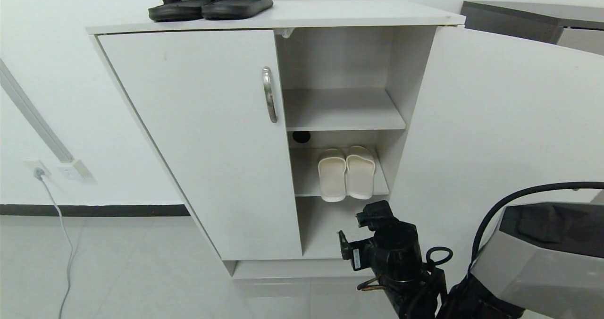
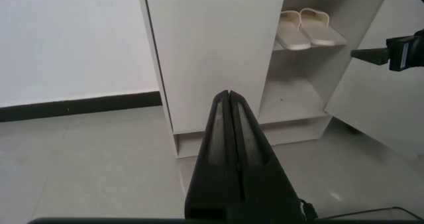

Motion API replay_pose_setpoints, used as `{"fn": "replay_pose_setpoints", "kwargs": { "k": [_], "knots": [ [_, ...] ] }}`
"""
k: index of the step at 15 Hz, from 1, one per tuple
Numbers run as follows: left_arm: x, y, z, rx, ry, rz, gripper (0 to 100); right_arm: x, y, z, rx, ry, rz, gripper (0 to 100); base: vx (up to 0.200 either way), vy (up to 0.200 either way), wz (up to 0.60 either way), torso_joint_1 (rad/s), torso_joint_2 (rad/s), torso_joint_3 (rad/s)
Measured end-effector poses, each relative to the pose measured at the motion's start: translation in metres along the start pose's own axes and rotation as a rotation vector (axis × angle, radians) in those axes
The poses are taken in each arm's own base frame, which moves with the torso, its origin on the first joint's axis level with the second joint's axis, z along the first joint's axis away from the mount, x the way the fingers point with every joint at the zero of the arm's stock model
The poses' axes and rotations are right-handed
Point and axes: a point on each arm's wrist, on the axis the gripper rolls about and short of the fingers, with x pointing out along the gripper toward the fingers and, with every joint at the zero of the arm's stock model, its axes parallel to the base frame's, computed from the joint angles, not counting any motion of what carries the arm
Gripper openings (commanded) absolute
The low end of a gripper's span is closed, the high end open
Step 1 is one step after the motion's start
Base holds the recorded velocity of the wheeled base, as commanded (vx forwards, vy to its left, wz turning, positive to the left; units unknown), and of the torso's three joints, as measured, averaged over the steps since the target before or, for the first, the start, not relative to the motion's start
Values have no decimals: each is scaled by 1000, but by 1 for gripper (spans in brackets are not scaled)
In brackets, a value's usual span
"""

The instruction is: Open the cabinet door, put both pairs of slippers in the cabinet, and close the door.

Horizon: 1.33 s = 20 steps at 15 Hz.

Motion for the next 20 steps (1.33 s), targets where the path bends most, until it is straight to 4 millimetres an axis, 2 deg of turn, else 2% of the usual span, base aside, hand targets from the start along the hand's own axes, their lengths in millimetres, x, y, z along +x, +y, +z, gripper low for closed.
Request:
{"fn": "replay_pose_setpoints", "kwargs": {
  "k": [5,14,20],
  "knots": [
    [0,0,0,0,0,0,0,0,-1,-1,-2,4,-3,100,0,0,0,0,1,21],
    [0,0,0,0,0,0,0,3,-5,3,22,-23,-16,100,0,0,0,1,3,175],
    [0,0,0,-1,0,3,0,4,-8,5,29,-33,-23,100,0,0,0,2,0,8]
  ]
}}
